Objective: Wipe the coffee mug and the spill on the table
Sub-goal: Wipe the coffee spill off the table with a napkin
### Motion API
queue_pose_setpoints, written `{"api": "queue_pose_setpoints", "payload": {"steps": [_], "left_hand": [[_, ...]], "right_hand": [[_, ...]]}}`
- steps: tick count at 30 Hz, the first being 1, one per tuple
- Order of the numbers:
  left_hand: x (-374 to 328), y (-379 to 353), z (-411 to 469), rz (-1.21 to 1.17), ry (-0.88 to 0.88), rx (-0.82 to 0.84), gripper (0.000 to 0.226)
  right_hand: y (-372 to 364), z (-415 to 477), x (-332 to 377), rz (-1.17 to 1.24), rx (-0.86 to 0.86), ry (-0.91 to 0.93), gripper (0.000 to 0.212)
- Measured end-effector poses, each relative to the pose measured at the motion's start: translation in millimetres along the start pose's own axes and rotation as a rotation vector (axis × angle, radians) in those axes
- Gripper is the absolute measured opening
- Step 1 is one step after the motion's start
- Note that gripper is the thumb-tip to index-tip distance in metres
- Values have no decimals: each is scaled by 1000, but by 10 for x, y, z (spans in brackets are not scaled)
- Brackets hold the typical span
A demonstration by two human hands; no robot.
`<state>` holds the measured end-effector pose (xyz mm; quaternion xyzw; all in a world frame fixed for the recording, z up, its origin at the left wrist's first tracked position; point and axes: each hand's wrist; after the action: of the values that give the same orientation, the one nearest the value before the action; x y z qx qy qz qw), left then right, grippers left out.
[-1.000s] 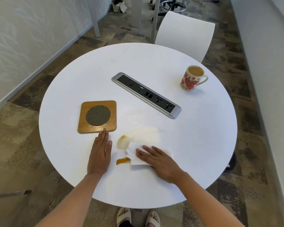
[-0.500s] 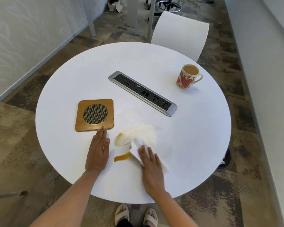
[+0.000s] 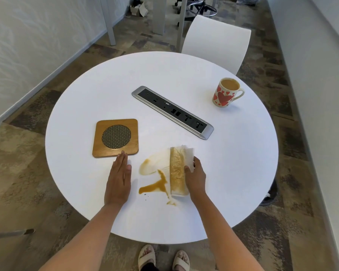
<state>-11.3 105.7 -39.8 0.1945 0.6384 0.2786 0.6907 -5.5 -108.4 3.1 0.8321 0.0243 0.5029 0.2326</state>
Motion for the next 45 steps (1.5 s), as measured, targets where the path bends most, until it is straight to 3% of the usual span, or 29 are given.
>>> {"api": "queue_pose_setpoints", "payload": {"steps": [8, 11, 15, 26, 33, 38, 45], "left_hand": [[-26, 8, -1, 42, -7, 11, 53], [-19, 3, 2, 60, -17, 18, 49], [-8, -12, 9, 84, -12, 30, 43], [-59, -30, 25, 274, -32, 77, 51], [-26, -35, 17, 358, -62, 94, 50], [5, -37, 23, 306, -48, 90, 51], [14, -40, 28, 241, -42, 77, 52]], "right_hand": [[-13, -16, -158, -502, -119, 541, 49], [78, -10, -180, -660, -135, 761, 43], [116, -14, -197, -883, -36, 942, 31], [1, -181, -316, -1093, 78, 857, 48], [25, 171, -295, -906, 167, 777, 49], [-85, 490, -144, -742, 70, 625, 58], [-68, 519, -145, -694, 166, 651, 52]]}}
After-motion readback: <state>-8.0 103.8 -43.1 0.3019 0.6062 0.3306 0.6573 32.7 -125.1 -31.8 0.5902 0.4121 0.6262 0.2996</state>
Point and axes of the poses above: each hand's wrist, its own z-axis towards the middle knuckle, its own y-axis out of the back of the hand, x = y × z, and after that the axes turned 2 degrees about x, right-handed
